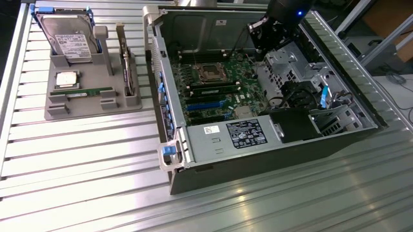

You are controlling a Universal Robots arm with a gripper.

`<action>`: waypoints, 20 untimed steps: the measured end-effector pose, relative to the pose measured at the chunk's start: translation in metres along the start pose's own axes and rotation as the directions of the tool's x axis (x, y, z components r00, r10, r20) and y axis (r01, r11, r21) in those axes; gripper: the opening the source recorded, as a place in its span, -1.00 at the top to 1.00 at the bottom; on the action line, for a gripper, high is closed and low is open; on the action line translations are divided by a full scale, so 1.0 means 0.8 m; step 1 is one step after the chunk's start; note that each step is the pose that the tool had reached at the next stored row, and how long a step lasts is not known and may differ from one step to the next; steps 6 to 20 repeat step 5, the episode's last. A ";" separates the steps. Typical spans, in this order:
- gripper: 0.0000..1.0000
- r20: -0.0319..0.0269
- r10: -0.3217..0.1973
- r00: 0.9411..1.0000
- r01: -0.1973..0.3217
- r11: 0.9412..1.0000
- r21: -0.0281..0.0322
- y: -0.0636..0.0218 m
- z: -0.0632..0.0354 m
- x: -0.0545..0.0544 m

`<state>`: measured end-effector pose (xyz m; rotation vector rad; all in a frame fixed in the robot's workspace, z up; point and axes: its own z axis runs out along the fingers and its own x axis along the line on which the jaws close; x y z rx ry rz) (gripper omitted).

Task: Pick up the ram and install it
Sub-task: 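Press down the ram until it locks into place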

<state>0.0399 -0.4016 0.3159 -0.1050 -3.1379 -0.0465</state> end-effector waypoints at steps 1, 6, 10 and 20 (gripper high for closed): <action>0.79 0.000 0.000 1.000 0.000 1.000 0.000 0.000 0.000 0.000; 0.79 0.000 0.000 1.000 0.000 1.000 0.000 0.000 0.000 0.000; 0.79 0.000 0.000 1.000 0.000 1.000 0.000 0.000 0.000 0.000; 0.79 0.000 0.000 1.000 0.000 1.000 0.000 0.000 0.000 0.000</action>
